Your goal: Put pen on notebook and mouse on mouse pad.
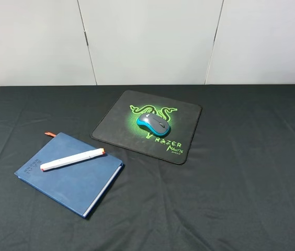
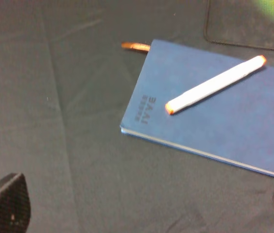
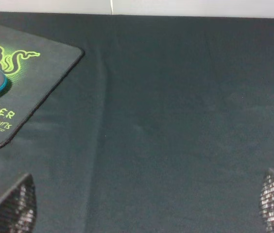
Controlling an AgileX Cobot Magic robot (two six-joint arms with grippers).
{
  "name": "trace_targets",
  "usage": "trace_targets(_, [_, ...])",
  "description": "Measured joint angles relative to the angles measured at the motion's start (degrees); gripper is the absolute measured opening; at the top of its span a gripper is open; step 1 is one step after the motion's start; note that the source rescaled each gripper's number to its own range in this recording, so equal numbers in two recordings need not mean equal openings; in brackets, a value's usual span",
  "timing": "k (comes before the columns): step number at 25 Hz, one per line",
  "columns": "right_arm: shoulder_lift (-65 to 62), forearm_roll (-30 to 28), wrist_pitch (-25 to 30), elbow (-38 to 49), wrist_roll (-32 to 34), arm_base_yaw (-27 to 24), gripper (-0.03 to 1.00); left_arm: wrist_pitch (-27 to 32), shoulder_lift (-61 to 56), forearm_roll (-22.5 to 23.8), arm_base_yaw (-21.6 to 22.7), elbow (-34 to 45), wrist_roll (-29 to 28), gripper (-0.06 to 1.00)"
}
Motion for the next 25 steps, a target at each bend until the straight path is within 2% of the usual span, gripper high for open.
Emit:
trace_targets(3, [0.0, 0.0, 0.0, 0.0, 0.0, 0.0, 1.0, -0.01, -2.96, -1.63, 2.78, 2.97, 1.41, 1.0])
trace_targets(10, [0.0, 0.0, 0.0, 0.0, 0.0, 0.0, 1.0, 0.22, -10.33, -4.32, 6.89, 3.55, 4.39, 1.0])
trace_targets(25, [0.0, 0.0, 0.0, 0.0, 0.0, 0.0, 1.0, 0.34, -10.74, -2.75, 7.53, 3.55, 5.79, 1.0])
